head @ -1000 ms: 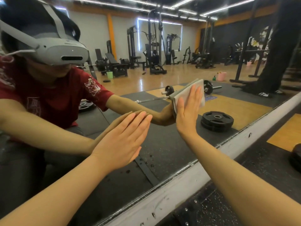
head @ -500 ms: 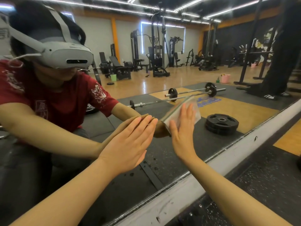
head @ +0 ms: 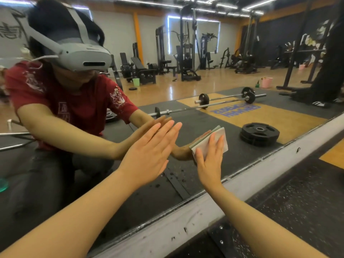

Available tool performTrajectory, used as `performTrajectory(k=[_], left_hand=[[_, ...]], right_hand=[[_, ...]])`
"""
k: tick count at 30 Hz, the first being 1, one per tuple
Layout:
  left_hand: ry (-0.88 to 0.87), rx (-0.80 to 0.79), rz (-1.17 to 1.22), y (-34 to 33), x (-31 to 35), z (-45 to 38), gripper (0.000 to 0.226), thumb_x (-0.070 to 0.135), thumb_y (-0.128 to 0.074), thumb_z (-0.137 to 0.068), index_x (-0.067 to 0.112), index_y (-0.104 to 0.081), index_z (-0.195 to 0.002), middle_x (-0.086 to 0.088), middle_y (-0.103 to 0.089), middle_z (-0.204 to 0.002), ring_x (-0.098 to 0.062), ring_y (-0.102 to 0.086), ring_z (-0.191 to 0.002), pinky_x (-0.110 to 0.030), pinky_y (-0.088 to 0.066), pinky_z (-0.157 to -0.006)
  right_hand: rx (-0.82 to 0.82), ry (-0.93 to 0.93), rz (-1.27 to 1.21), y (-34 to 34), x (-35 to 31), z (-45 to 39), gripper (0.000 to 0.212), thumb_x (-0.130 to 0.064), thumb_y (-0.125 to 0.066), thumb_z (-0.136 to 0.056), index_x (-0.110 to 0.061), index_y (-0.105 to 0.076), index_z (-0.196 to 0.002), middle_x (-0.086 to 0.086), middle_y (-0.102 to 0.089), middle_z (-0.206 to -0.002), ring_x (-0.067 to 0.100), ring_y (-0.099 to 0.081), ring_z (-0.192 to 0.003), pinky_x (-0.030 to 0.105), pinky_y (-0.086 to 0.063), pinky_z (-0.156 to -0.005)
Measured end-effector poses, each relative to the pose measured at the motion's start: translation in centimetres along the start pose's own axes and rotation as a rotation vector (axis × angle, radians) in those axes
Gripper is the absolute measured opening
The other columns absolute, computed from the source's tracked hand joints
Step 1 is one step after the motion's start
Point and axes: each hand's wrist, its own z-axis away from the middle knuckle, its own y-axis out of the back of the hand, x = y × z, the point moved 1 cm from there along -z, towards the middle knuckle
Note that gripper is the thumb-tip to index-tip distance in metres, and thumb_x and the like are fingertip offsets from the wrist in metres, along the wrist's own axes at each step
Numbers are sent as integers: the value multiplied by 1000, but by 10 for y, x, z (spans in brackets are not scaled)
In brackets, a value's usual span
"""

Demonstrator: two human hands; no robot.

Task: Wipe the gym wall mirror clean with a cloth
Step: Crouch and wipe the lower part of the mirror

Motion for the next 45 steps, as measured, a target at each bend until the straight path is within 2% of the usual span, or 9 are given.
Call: performTrajectory(k=[5,11,19,24,27,34,40,42,45], left_hand=[[34,-26,-16,-5,-8,25,86,50,-46,-93,0,-13,-155,-20,-3,-163,-34,-5,-151,-48,-6,-123],[-8,10,-104,-15,-9,25,81,47,-35,-98,-3,-8,-154,-25,-1,-162,-38,-5,-150,-50,-3,-123],[-25,26,-107,-17,-10,25,78,46,-29,-99,-3,-6,-154,-26,2,-161,-40,-2,-150,-50,-2,-122],[-17,48,-81,-17,-10,25,79,47,-30,-99,-4,-5,-154,-27,4,-161,-40,-1,-150,-49,-2,-123],[-18,56,-61,-16,-10,25,79,46,-32,-99,-4,-7,-154,-26,2,-161,-39,-2,-150,-49,-2,-123],[-19,39,-84,-15,-10,26,75,44,-26,-99,-3,-7,-154,-25,1,-162,-39,-2,-150,-49,3,-122],[-15,56,-71,-16,-10,25,75,44,-27,-100,-3,-7,-154,-26,1,-161,-39,-3,-150,-49,0,-123],[-17,56,-65,-16,-10,25,75,43,-27,-99,-3,-7,-154,-26,1,-161,-39,-3,-150,-49,0,-123],[-12,50,-67,-15,-10,26,74,42,-26,-99,-4,-6,-154,-26,2,-161,-39,-2,-150,-49,2,-123]], right_hand=[[52,-28,-34,-6,-5,-5,71,-55,-34,-95,-33,0,-153,0,12,-164,13,12,-150,28,-1,-117],[112,-76,-38,-27,15,23,82,-77,-14,-88,-31,6,-153,-4,13,-162,3,18,-145,3,13,-107],[19,-153,-60,-36,36,55,62,-46,-34,-102,-37,9,-146,-16,19,-154,8,16,-149,27,2,-120],[113,-33,-80,-18,6,8,71,-46,-37,-98,-24,-1,-155,-4,10,-163,5,13,-147,3,10,-108],[157,-86,-100,-23,14,9,72,-46,-36,-98,-20,-3,-156,1,7,-164,8,10,-148,1,10,-107],[85,-479,-186,-44,65,55,66,-40,-32,-105,-23,7,-156,1,12,-165,21,2,-152,43,-8,-124],[83,-46,-151,-39,5,36,67,-47,-39,-100,-34,1,-153,-15,16,-159,6,16,-149,21,5,-118],[108,-24,-154,-42,0,32,69,-58,-34,-95,-38,1,-151,-14,16,-160,4,17,-148,16,7,-115],[142,-67,-160,-49,18,47,72,-73,-27,-90,-41,2,-149,-15,15,-159,4,15,-149,26,3,-120]])
